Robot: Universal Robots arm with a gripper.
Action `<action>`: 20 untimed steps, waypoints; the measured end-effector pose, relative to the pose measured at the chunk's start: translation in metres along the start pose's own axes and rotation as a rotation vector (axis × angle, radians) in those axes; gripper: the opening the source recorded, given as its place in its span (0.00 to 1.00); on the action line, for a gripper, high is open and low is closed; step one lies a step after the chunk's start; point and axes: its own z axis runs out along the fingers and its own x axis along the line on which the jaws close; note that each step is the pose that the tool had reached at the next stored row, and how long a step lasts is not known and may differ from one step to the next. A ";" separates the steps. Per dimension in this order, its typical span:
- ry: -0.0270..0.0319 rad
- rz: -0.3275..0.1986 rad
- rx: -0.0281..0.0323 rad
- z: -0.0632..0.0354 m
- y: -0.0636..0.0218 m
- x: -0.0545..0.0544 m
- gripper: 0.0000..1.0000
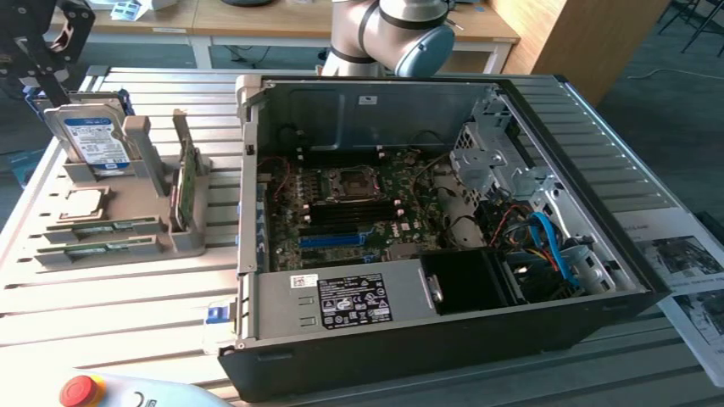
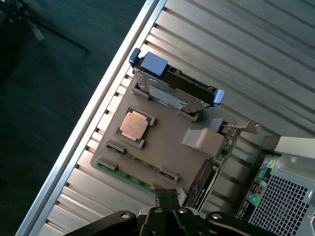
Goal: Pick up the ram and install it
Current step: 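Pick up the ram and move it above insertion slot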
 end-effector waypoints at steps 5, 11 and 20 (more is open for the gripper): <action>0.0033 -0.073 -0.0016 0.0000 0.0000 0.000 0.10; 0.0076 -0.167 -0.0036 0.0000 0.0000 0.000 0.10; 0.0145 -0.320 -0.0071 0.0000 0.0000 0.000 0.10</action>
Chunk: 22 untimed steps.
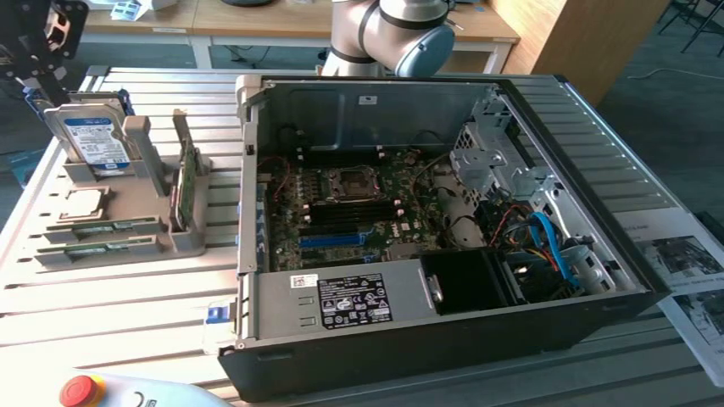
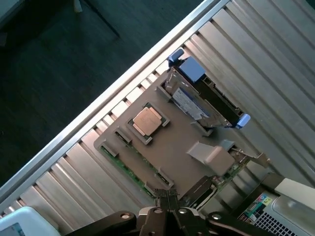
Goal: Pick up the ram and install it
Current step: 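Pick up the ram and move it above insertion slot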
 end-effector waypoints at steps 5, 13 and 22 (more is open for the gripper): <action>0.0040 -0.091 -0.0020 0.0000 0.0000 0.000 0.10; 0.0105 -0.236 -0.0052 0.0000 0.0000 0.000 0.10; 0.0180 -0.401 -0.0088 0.0000 0.0000 0.000 0.10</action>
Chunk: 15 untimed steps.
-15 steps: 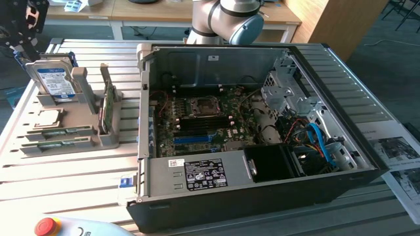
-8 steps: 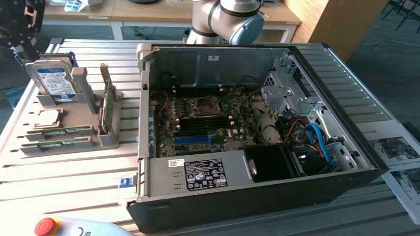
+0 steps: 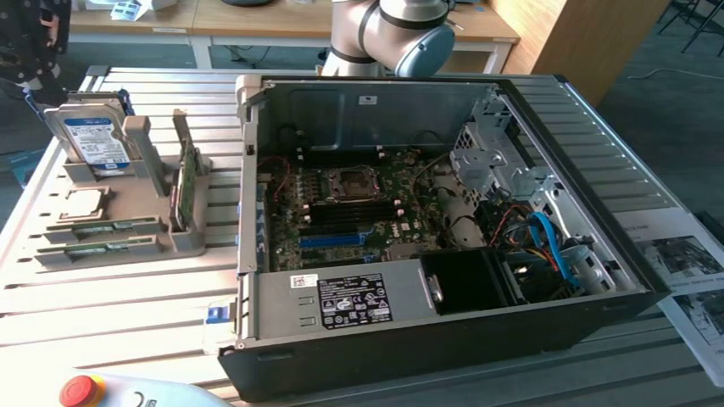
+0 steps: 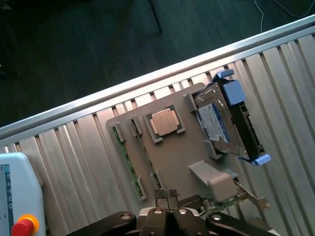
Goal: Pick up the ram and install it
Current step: 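Pick up the ram and move it above insertion slot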
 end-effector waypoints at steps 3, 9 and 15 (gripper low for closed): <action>0.0024 -0.054 -0.0011 0.0000 0.0000 0.000 0.10; 0.0073 -0.163 -0.0036 0.0000 0.0000 0.000 0.10; 0.0122 -0.272 -0.0059 0.0000 0.0000 0.000 0.10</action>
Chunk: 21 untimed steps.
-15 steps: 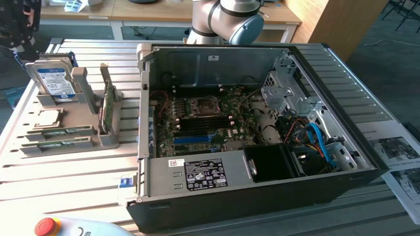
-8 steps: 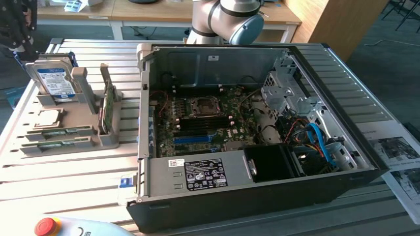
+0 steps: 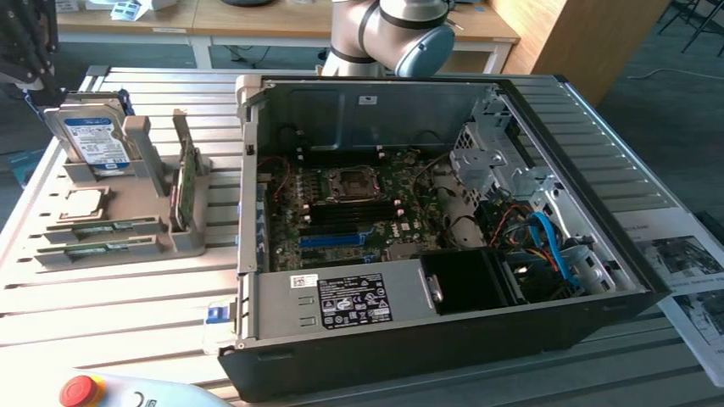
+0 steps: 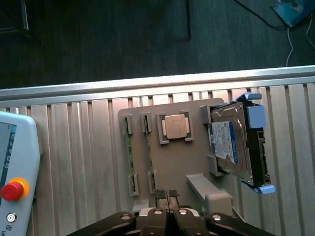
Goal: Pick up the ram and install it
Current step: 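Pick up the ram and move it above insertion slot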
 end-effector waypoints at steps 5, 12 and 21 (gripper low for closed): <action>0.0028 -0.062 -0.0014 0.0000 0.0000 0.000 0.10; 0.0033 -0.074 -0.0016 0.0000 0.0000 0.000 0.10; 0.0050 -0.112 -0.0018 0.0000 -0.0002 0.000 0.10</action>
